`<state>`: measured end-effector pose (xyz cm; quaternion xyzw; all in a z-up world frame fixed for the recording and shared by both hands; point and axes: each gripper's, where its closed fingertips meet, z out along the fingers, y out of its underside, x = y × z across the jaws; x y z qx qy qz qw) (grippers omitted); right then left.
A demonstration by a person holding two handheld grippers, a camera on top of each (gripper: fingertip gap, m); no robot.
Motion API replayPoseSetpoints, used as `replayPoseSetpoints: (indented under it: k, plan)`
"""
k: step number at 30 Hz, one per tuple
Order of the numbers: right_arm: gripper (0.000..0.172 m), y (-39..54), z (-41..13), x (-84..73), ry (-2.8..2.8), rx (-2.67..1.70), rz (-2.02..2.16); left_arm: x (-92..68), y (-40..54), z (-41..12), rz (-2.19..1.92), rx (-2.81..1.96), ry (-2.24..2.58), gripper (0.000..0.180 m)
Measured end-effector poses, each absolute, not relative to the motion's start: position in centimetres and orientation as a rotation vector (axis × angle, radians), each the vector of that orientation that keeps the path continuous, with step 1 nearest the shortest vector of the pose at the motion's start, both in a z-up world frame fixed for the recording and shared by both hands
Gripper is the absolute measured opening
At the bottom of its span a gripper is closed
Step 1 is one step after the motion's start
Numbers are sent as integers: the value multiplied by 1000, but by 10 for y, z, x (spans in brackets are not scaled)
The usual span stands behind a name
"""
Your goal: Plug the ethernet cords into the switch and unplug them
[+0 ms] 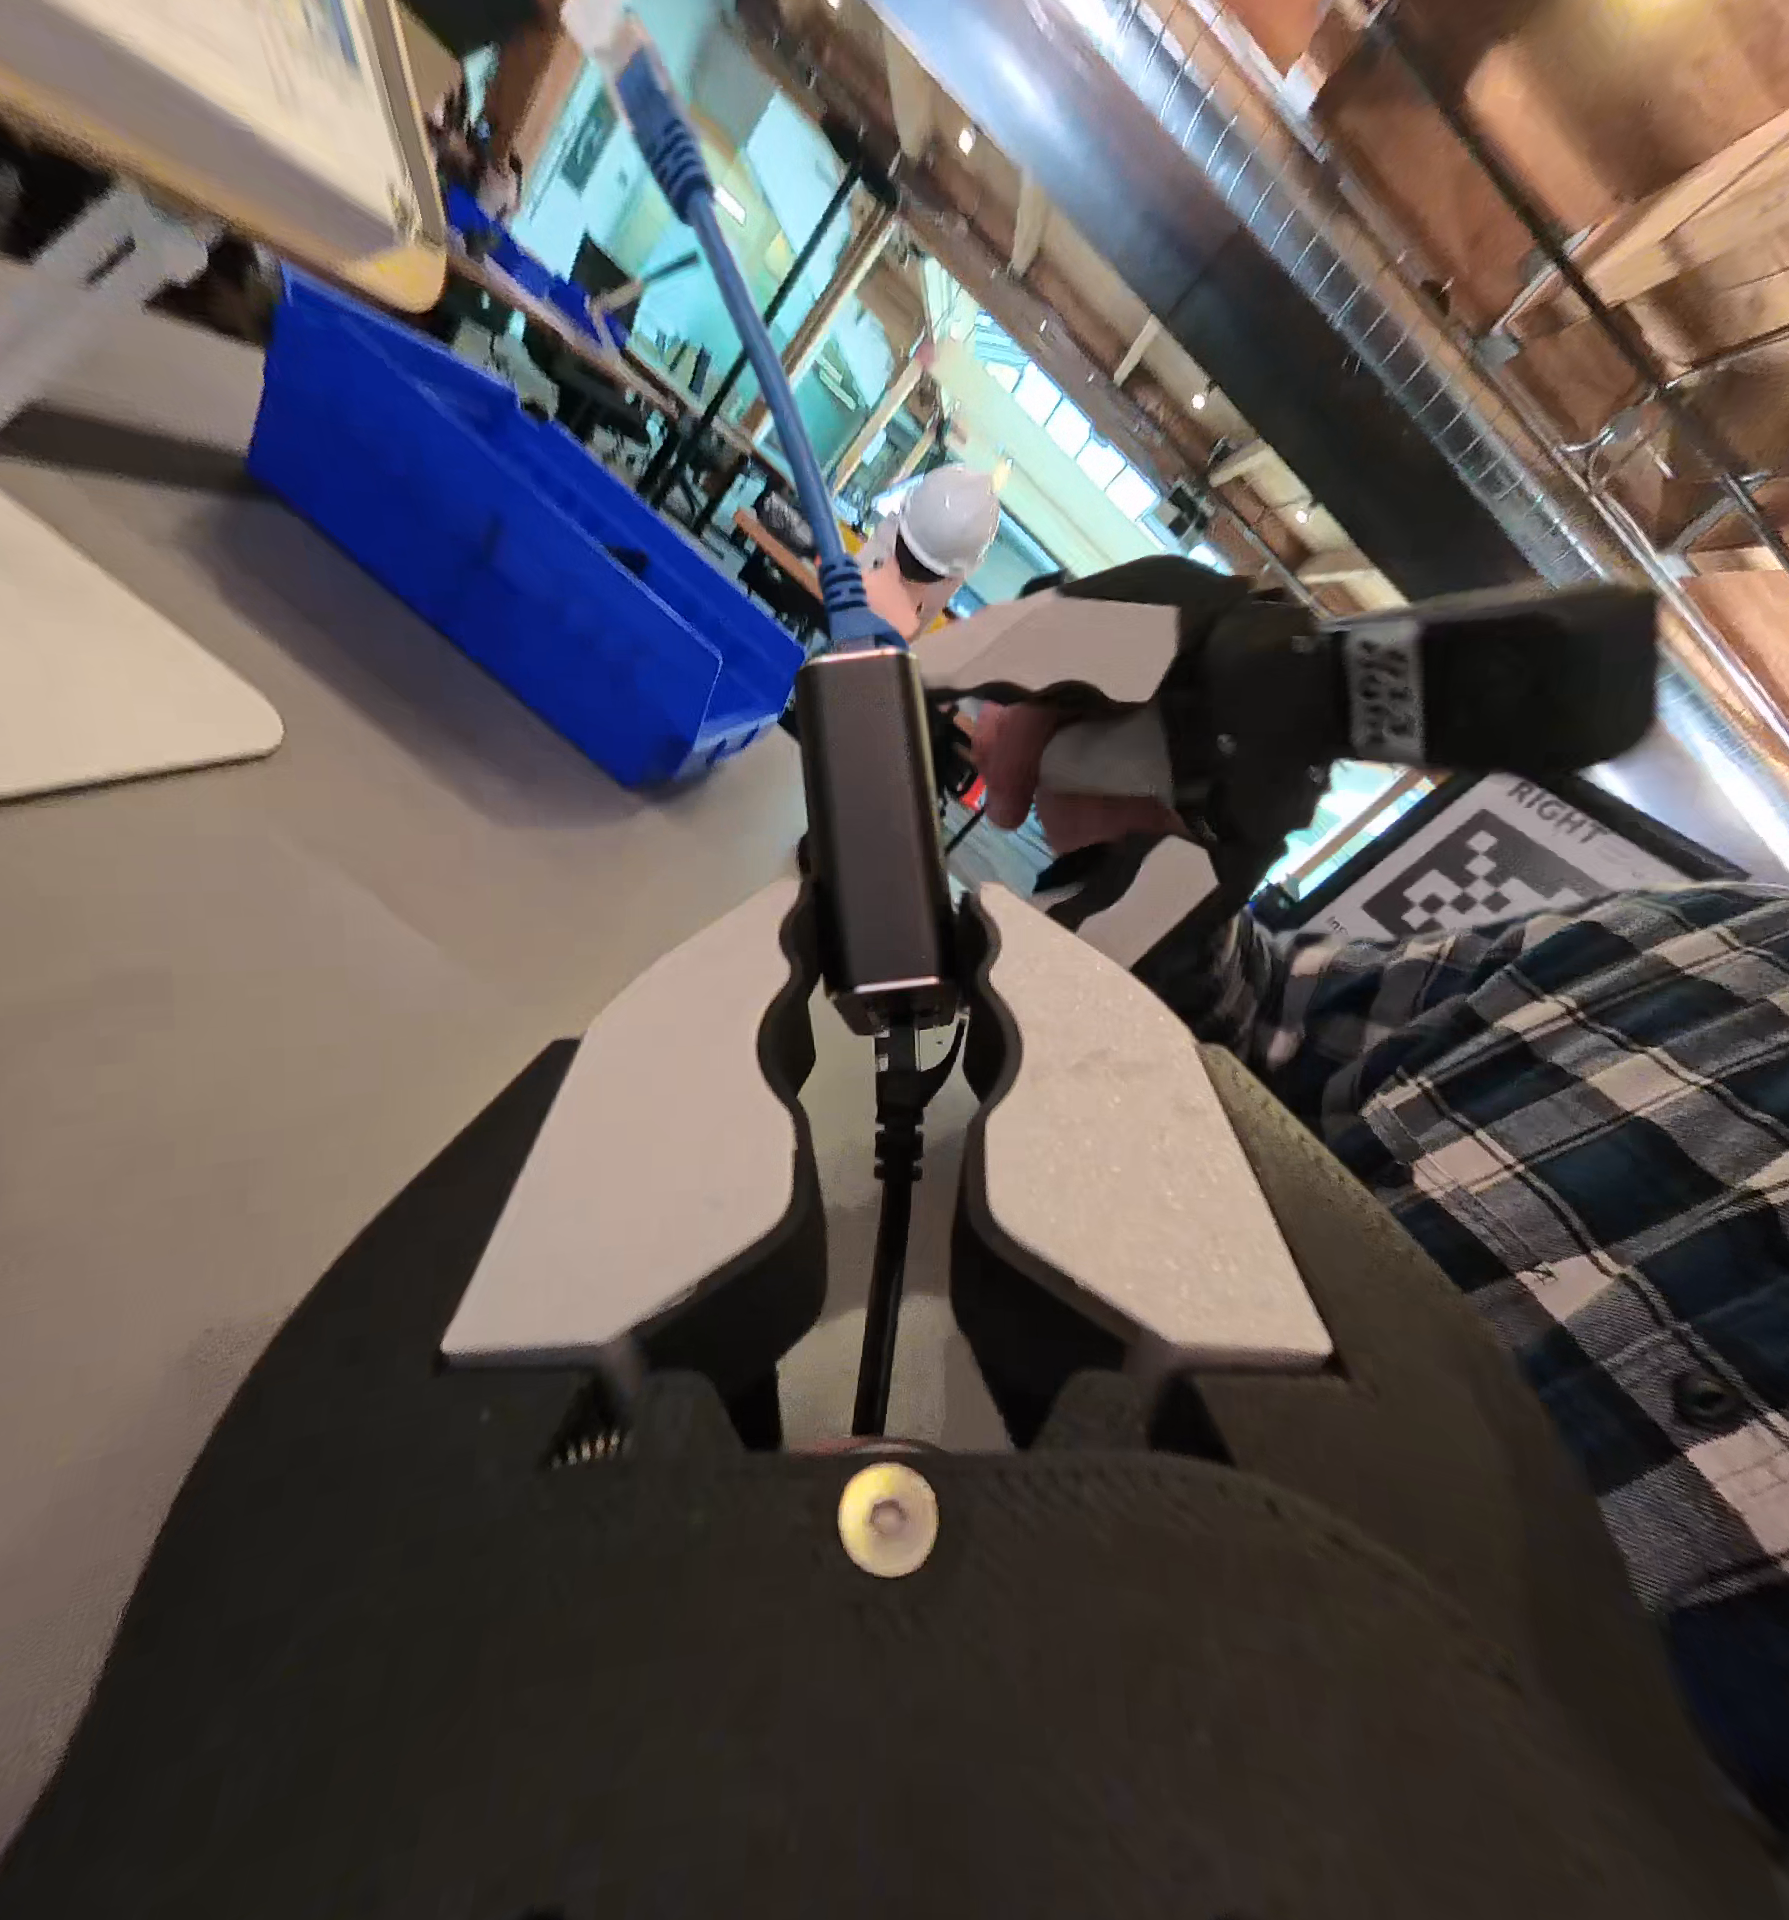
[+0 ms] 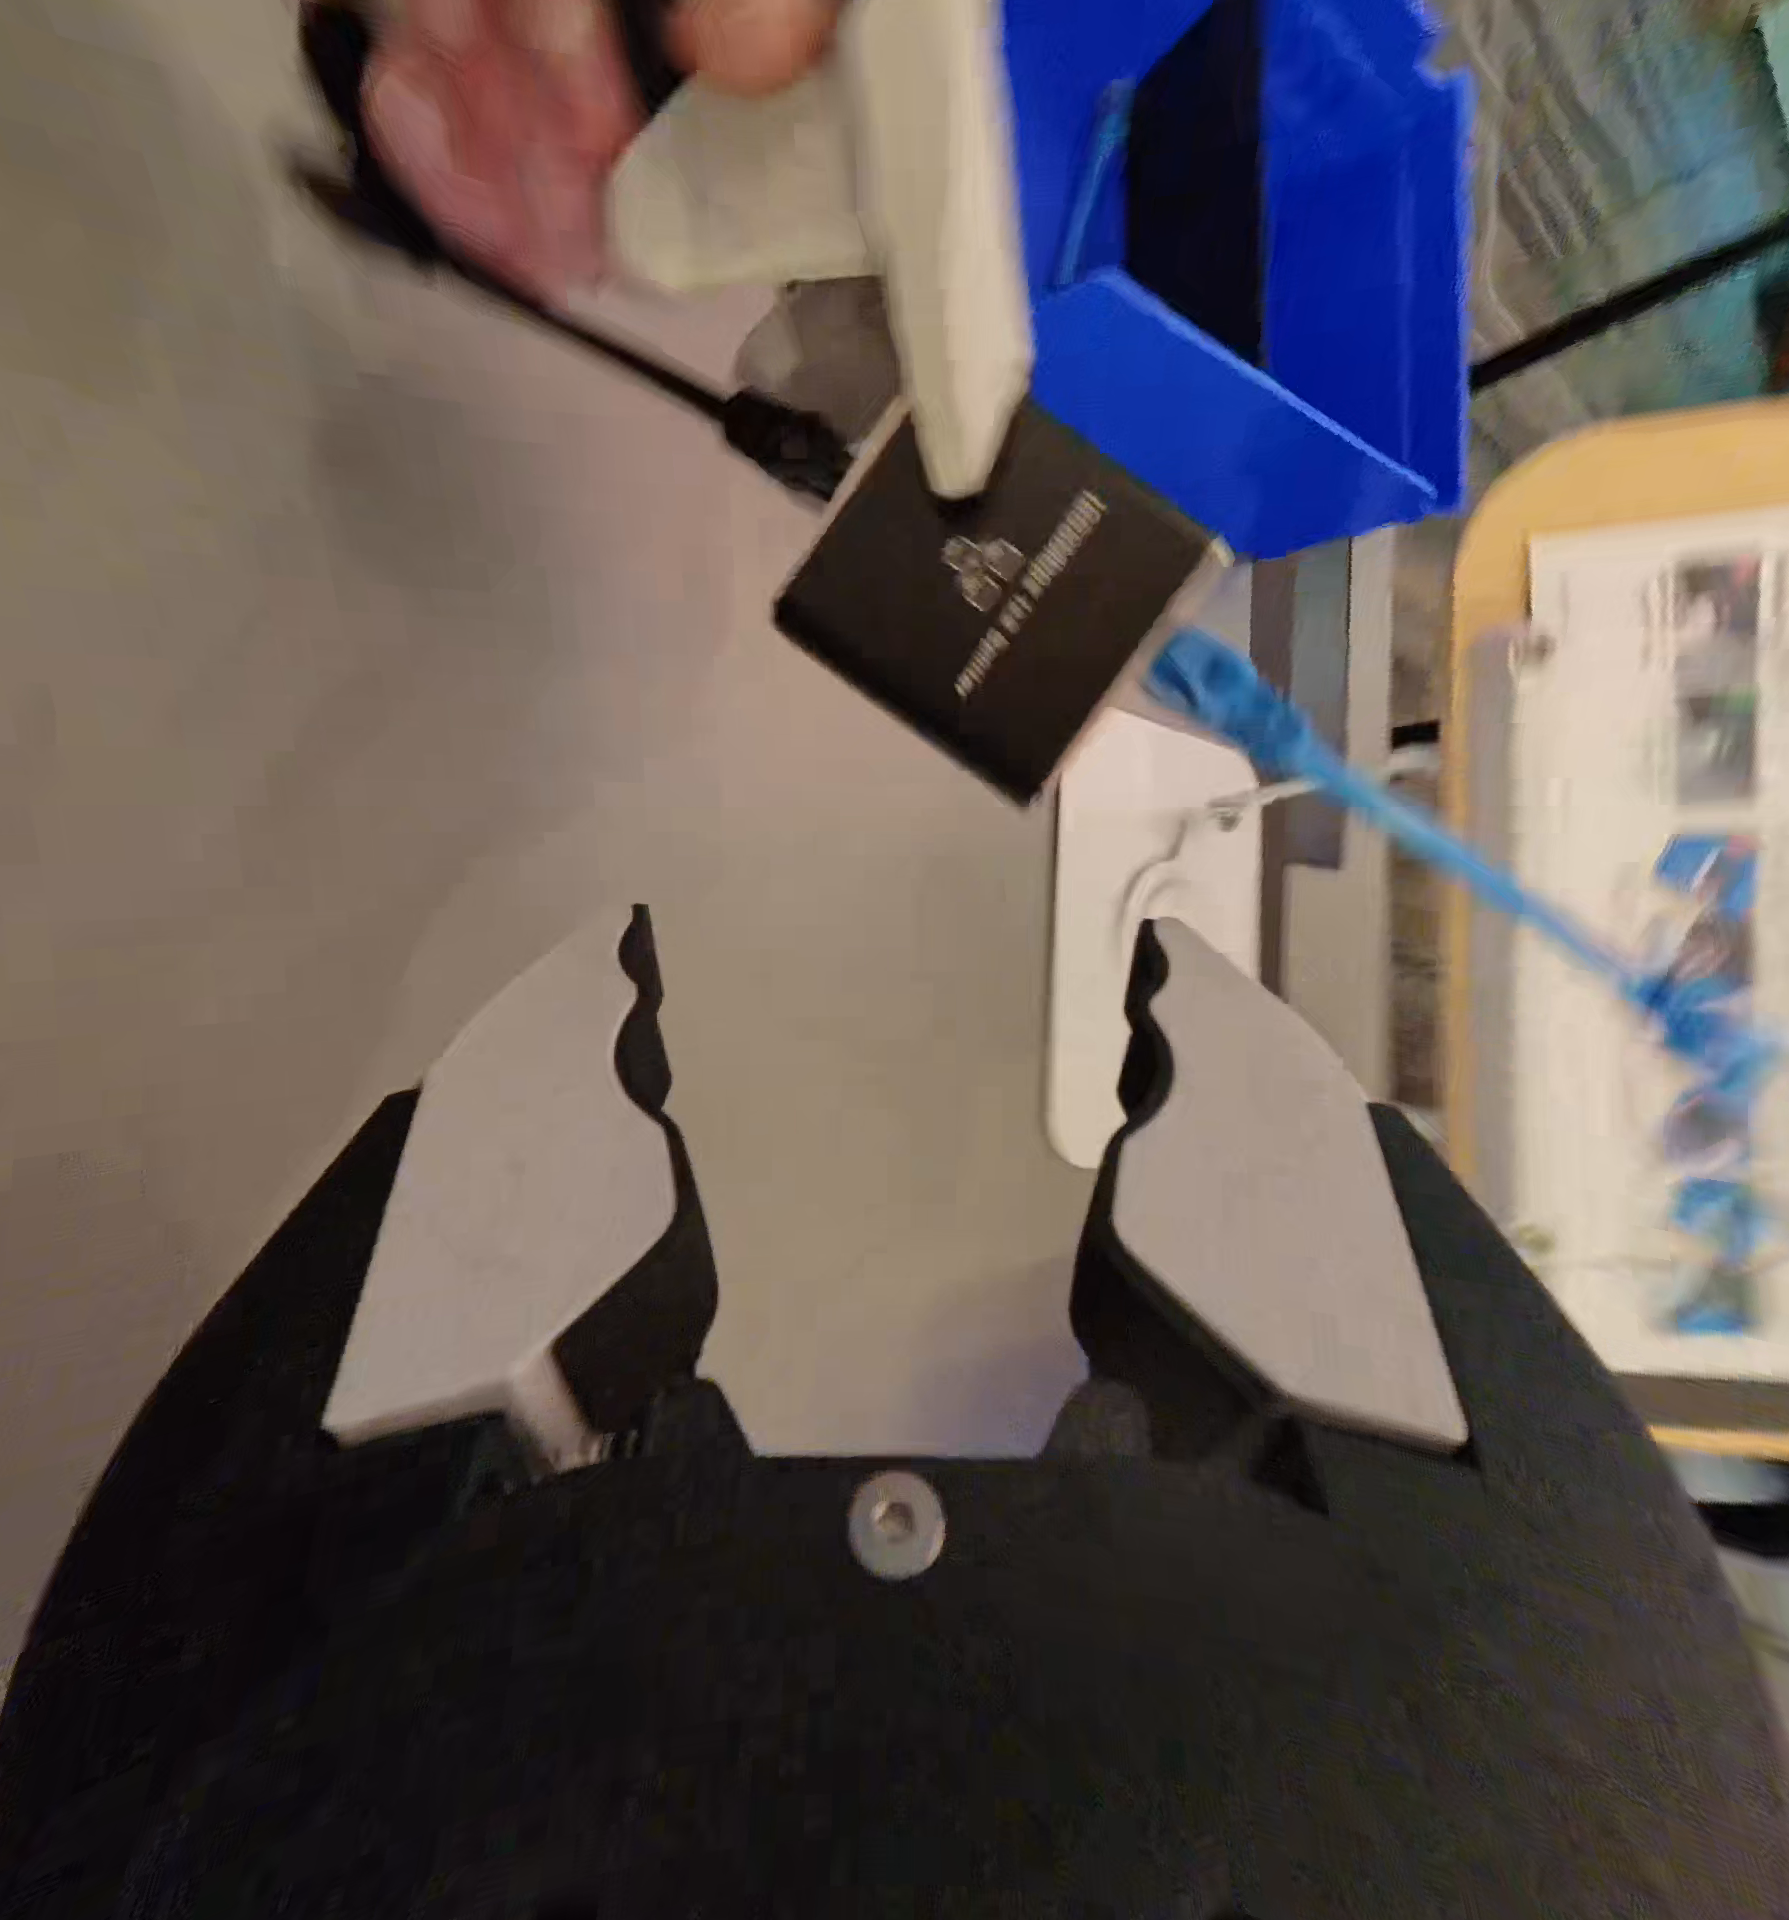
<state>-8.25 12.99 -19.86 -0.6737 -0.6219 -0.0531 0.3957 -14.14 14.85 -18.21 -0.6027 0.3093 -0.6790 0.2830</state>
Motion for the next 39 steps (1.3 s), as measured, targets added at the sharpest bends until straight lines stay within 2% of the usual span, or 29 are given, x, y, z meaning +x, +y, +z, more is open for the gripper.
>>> replayPoseSetpoints:
  k: [1, 5, 8, 13, 15, 19, 21, 22, 26, 29, 31, 32, 37, 38, 39]
  plan:
    - [82, 128, -195, -81, -1458, -1767, 8, -141, 147, -177, -1821, -1572, 831, 24]
    - [82, 118, -175, -102, -988, -1812, 743, -138, 138, -158, -1854, -1400, 824, 25]
    - [78, 122, -162, -113, -757, -1728, 1092, -132, 129, -149, -1860, -1319, 842, 24]
    - [50, 123, -145, -132, -613, -1560, 1411, -123, 120, -141, -1812, -1254, 848, 25]
    - [36, 124, -141, -132, -609, -1524, 1444, -122, 120, -140, -1826, -1241, 820, 25]
    - [33, 119, -148, -131, -774, -1586, 1404, -121, 115, -147, -1766, -1242, 902, 23]
    - [25, 111, -154, -128, -934, -1657, 1434, -126, 119, -143, -1712, -1235, 921, 37]
    - [25, 107, -161, -124, -1033, -1723, 1444, -130, 122, -137, -1704, -1230, 917, 41]
    - [25, 105, -181, -112, -1298, -1881, 1344, -124, 124, -135, -1594, -1288, 1064, 40]
    - [25, 101, -186, -110, -1443, -1937, 1327, -110, 120, -154, -1535, -1427, 1192, 42]
    - [25, 98, -191, -109, -1545, -1985, 1312, -103, 113, -168, -1540, -1489, 1266, 35]
    - [25, 98, -194, -107, -1590, -2013, 1289, -102, 109, -171, -1564, -1501, 1289, 25]
    - [25, 114, -196, -104, -1607, -2083, 1214, -102, 123, -174, -1567, -1584, 1143, 24]
    - [29, 125, -195, -104, -1554, -2096, 1142, -104, 132, -172, -1574, -1611, 1052, 24]
    - [48, 139, -197, -99, -1502, -2125, 995, -106, 142, -172, -1572, -1626, 967, 24]
